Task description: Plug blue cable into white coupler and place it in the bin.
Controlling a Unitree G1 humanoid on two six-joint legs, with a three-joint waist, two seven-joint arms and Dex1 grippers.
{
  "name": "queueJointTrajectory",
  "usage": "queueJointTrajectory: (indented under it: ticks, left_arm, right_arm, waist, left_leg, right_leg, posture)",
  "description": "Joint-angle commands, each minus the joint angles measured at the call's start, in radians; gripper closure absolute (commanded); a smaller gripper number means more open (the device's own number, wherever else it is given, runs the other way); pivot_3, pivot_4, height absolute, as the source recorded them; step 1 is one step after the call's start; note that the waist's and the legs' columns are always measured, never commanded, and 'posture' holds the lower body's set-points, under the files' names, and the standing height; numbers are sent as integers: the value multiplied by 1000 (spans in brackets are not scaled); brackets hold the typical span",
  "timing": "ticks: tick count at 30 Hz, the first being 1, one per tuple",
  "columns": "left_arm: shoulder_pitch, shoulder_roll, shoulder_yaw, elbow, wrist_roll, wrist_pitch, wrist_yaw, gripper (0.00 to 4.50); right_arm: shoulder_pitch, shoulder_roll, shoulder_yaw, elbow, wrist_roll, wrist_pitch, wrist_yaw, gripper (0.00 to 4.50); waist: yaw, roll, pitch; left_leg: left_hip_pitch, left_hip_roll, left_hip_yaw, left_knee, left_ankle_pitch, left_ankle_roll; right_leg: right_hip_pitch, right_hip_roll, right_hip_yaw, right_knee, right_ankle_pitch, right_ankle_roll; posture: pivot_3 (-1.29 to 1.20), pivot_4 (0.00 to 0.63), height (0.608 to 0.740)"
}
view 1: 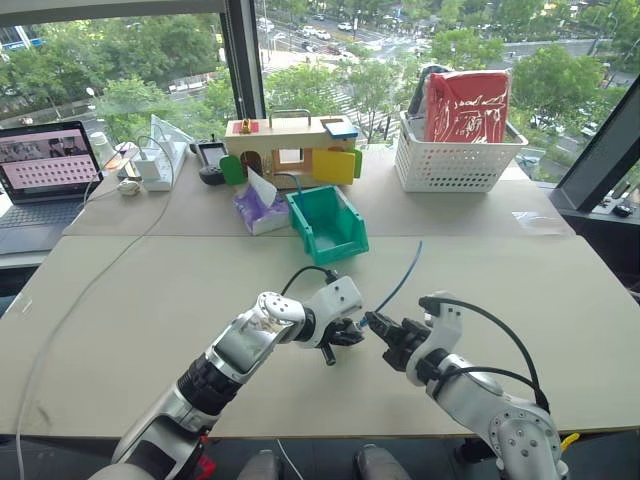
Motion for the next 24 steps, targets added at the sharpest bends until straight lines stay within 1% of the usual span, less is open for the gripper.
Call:
queueJointTrajectory:
  ticks: [1,9,13,17,19,24]
  left_arm:
    - [27,-6,-31,13,2,24,4,3853]
    - [37,-18,-25,8,-6,34,13,3853]
    - [43,-21,-20,5,-9,41,16,3853]
    - [47,-24,-21,0,-9,45,17,3853]
    - [48,-23,-21,-4,-8,47,18,3853]
    - [56,-25,-18,-11,-9,52,24,3853]
  right_arm:
    - [19,4,24,-22,49,45,-5,4500]
    - [37,-25,40,-19,108,74,9,4500]
    - [43,-75,54,-5,140,108,45,4500]
    - [13,-78,80,46,95,109,59,4500]
    - [5,-84,84,53,99,120,64,4500]
    - [10,-94,81,48,116,139,73,4500]
  waist:
    - [0,0,0]
    - [2,0,-1]
    - [2,-1,-2]
    - [2,-2,-3]
    - [0,-2,-3]
    - [0,-4,-5]
  left_leg:
    - [0,0,0,0,0,0]
    - [0,0,0,0,0,0]
    - [1,0,0,0,0,0]
    - [6,0,-1,-1,-1,1]
    - [10,0,0,-2,-1,1]
    - [11,0,-1,-3,-1,1]
  right_leg:
    - [0,0,0,0,0,0]
    - [1,0,0,-1,0,0]
    - [2,0,0,-1,-1,0]
    - [8,0,-1,-3,-2,0]
    - [12,0,-1,-4,-3,-1]
    - [12,0,-1,-4,-4,-1]
  posture:
    - [0,150,733]
    - [0,150,733]
    - [0,150,733]
    - [0,150,733]
    - [0,150,733]
    - [0,150,733]
